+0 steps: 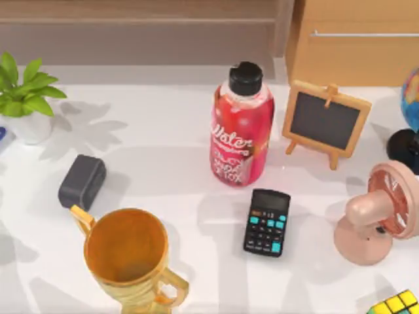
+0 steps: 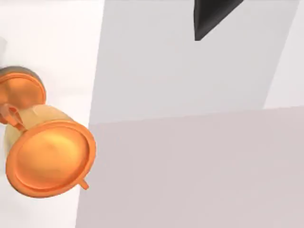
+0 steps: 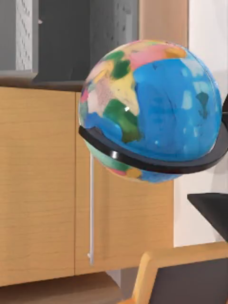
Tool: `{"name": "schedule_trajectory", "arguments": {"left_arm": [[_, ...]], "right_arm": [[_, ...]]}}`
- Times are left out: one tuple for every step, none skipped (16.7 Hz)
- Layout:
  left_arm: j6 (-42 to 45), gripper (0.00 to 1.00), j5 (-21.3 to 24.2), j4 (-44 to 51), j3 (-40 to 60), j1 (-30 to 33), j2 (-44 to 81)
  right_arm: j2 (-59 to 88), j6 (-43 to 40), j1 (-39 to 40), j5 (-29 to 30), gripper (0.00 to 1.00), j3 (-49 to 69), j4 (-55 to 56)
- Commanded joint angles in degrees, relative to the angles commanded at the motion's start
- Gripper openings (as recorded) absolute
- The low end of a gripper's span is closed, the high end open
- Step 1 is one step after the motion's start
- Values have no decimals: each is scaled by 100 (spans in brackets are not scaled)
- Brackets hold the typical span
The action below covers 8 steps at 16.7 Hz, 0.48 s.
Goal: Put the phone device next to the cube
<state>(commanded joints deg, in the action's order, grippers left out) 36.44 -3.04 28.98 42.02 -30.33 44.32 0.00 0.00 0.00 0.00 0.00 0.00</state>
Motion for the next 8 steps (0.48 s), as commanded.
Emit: {"name": "schedule_trajectory", "arguments": {"left_arm": [[280, 100, 7, 265, 295, -289, 546], [531, 100, 21, 515, 540, -565, 1094], [754, 100, 41, 747, 744, -825, 1637], [950, 100, 68, 958, 914, -1064, 2167], [1116, 100, 102, 1145, 1057, -1281, 2677], [1252, 100, 140, 1308, 1170, -1475, 3161], [1354, 100, 183, 1446, 1252, -1643, 3606], [1425, 100, 228, 1560, 1298, -1787, 4004]], "right_arm": [[0, 0, 0, 0, 100, 0, 0], [0, 0, 0, 0, 100, 0, 0], [0, 0, 0, 0, 100, 0, 0], [0, 0, 0, 0, 100, 0, 0], [0, 0, 0, 0, 100, 0, 0], [0, 0, 0, 0, 100, 0, 0], [0, 0, 0, 0, 100, 0, 0], [0, 0, 0, 0, 100, 0, 0]]}}
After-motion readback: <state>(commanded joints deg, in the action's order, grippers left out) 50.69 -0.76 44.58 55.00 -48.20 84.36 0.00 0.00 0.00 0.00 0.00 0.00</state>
